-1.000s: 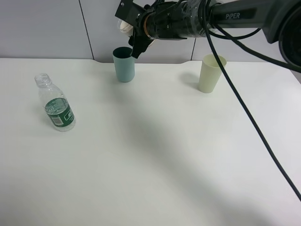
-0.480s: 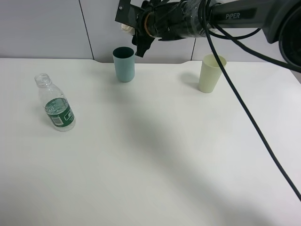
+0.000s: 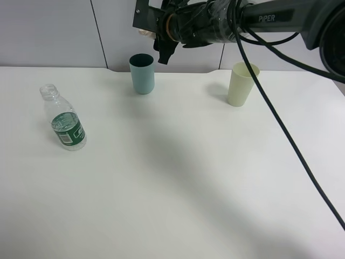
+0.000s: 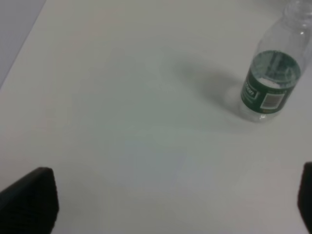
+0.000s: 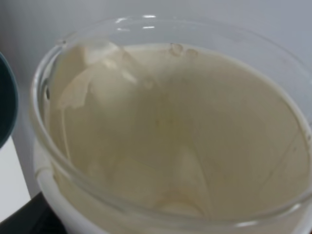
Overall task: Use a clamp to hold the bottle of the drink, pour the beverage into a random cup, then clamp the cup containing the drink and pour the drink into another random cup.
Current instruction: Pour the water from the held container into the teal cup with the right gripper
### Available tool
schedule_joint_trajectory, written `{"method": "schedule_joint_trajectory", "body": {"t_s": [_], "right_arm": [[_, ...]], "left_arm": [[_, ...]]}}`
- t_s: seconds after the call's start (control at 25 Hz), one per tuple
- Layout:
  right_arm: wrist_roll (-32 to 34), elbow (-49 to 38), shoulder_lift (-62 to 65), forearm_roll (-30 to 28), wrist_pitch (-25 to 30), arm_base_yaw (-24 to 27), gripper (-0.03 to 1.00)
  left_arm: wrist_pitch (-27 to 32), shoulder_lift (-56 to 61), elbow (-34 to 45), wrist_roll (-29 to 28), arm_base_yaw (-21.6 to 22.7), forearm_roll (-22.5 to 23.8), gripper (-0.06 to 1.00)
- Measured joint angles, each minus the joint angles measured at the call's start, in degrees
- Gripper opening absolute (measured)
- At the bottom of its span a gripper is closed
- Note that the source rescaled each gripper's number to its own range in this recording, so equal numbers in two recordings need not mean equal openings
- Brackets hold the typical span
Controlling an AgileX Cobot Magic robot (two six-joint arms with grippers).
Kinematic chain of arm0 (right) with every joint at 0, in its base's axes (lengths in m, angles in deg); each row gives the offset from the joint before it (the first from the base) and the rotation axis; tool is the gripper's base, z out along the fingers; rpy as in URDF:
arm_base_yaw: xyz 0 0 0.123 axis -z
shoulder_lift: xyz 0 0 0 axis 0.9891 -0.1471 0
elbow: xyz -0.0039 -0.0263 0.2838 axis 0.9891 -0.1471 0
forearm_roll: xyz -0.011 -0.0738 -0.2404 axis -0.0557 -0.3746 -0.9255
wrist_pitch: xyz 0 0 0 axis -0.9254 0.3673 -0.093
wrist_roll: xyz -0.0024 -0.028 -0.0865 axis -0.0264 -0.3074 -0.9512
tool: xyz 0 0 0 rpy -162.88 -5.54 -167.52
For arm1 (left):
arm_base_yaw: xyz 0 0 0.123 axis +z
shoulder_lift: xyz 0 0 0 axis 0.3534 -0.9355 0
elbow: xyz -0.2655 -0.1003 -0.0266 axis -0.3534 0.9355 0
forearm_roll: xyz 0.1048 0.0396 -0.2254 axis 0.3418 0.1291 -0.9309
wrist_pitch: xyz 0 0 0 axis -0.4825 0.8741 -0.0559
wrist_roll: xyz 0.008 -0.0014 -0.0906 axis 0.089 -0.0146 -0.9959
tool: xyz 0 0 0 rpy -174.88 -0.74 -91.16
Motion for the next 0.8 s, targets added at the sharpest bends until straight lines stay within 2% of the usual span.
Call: {"method": "schedule_joint_trajectory", "body": {"t_s": [0.28,0.56,0.8], "right_arm": [[0.0,0.0,0.0,-0.8,0.2,0.0,0.03],[0.0,0.0,0.0,-5.1,1.3,0.0,0.03],[0.0,0.0,0.0,-5.4,1.7,0.0,0.03]], "left_arm": [[0.0,0.0,0.0,0.0,0.0,0.0,1.0],[0.0,0.0,0.0,0.0,0.0,0.0,1.0],[0.0,0.0,0.0,0.0,0.0,0.0,1.0]]}}
